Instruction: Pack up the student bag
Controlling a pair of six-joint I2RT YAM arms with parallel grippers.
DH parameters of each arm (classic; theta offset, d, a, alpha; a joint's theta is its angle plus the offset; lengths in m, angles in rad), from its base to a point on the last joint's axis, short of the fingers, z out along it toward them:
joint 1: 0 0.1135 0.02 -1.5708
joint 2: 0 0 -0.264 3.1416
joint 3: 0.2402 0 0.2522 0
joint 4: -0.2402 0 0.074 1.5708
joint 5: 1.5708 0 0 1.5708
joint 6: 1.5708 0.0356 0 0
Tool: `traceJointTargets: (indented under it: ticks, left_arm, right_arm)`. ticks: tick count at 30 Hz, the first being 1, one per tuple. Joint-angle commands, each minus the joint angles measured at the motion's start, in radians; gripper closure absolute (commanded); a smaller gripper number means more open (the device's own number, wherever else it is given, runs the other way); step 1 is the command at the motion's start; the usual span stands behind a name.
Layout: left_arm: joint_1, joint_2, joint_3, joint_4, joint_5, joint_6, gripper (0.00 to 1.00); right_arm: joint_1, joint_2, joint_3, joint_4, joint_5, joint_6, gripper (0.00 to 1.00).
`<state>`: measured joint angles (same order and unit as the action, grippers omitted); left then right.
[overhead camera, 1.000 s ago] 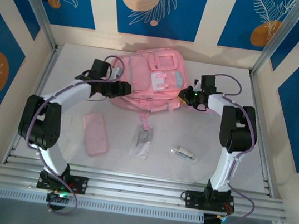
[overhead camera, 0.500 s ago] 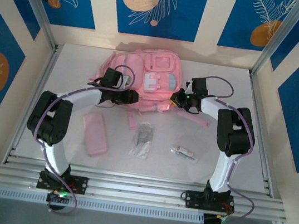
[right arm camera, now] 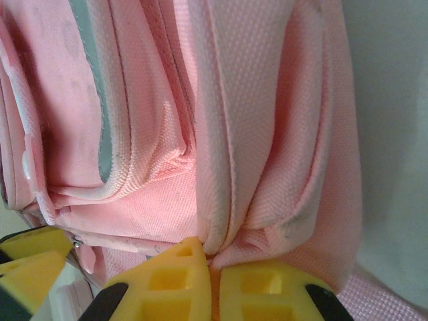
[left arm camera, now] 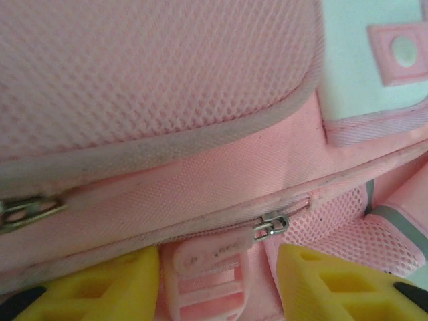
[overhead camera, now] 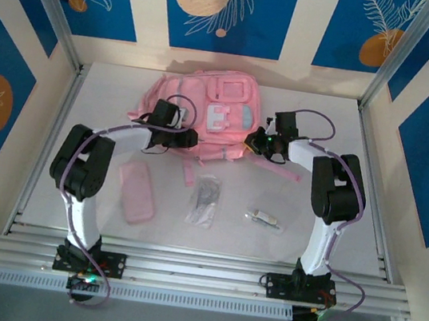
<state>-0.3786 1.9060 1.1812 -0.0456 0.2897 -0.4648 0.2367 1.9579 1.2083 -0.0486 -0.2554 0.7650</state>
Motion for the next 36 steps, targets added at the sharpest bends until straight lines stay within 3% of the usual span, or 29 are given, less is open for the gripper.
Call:
traceJointTargets:
  ticks: [1,6,12,27,36]
  left_arm:
    - [-0.024,0.024,0.034,0.068,0.059,-0.006,0.55]
    - [-0.035,0.012,0.052,0.064,0.057,0.013,0.59]
    - [-0.048,0.024,0.106,-0.06,0.027,0.127,0.62]
    - [-0.062,0.056,0.207,-0.233,0.012,0.271,0.62]
    - [-0.063,0.115,0.279,-0.363,-0.068,0.35,0.63]
  right_arm:
    - [0.029,-0.006,-0.026,-0.048,-0.038,-0.041,1.0]
    - [0.03,-0.003,-0.018,-0.058,-0.042,-0.049,1.0]
    - [0.029,0.014,-0.018,-0.049,-0.062,-0.04,1.0]
    - [0.036,0.042,-0.003,-0.061,-0.084,-0.044,1.0]
    - [0.035,0.055,-0.009,-0.063,-0.087,-0.042,1.0]
